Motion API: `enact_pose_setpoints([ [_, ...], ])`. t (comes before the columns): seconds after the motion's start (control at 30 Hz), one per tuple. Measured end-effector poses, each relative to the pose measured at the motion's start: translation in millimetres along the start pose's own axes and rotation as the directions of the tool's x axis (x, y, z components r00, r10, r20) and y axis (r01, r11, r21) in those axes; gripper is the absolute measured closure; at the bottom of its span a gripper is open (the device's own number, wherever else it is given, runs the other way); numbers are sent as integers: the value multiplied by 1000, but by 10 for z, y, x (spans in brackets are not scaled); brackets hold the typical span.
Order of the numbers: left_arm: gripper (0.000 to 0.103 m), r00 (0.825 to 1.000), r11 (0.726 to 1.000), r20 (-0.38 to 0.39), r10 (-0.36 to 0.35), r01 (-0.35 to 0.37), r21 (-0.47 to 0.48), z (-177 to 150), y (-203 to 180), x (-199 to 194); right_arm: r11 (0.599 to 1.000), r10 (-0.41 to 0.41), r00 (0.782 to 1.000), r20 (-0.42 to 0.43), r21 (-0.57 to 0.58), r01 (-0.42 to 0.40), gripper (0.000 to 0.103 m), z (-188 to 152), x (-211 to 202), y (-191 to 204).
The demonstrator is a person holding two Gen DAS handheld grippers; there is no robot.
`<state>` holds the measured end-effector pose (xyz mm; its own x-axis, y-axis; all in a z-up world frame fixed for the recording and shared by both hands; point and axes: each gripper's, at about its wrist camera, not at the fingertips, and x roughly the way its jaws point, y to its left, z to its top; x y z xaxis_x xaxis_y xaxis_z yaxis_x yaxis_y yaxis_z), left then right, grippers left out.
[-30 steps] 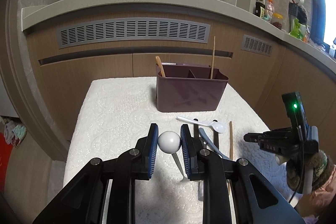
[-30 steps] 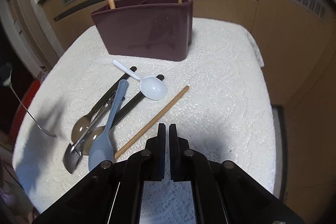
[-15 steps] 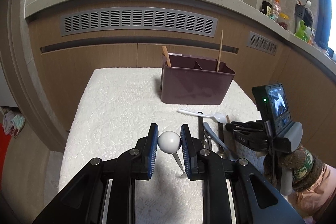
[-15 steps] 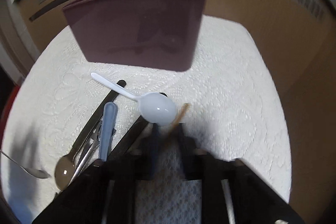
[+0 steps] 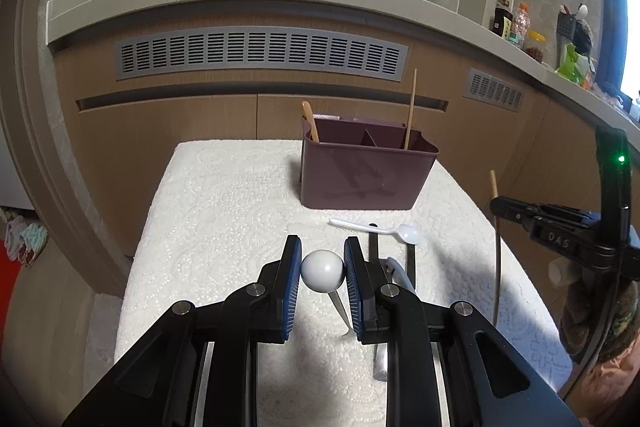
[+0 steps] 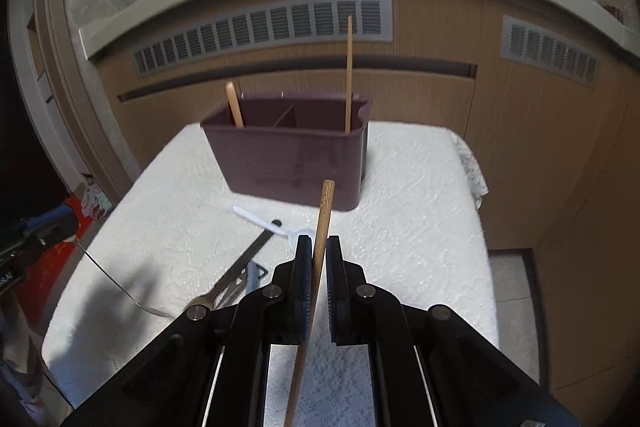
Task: Organize utensils
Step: 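Drop the ball-end spoon and chopstick into the caddy, opening both tools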
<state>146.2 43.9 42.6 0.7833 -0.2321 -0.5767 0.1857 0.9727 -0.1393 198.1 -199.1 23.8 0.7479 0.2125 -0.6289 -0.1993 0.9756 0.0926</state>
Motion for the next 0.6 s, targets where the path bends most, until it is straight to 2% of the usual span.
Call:
enact_pose_setpoints([
  [0.17, 80, 1000, 1000, 19, -11, 11, 22, 177, -73, -76, 1000, 12, 998, 65, -8, -12, 98, 114, -273, -1],
  [0.27, 80, 998, 999, 66, -9, 6, 49, 470, -116, -163, 1000, 8, 990, 138, -23, -5, 98, 328, -453, 1],
  [0.37, 80, 989, 996, 147, -1, -13, 93, 895, -166, -267, 999, -9, 970, 244, -46, 21, 98, 688, -701, 1],
  [0.47, 80, 975, 992, 224, 13, -41, 121, 1302, -197, -286, 995, -53, 934, 354, -60, 79, 98, 1093, -892, 0],
  [0.6, 80, 961, 988, 276, 10, -52, 145, 1711, -205, -157, 993, -67, 908, 414, -63, 102, 98, 1535, -922, 6],
])
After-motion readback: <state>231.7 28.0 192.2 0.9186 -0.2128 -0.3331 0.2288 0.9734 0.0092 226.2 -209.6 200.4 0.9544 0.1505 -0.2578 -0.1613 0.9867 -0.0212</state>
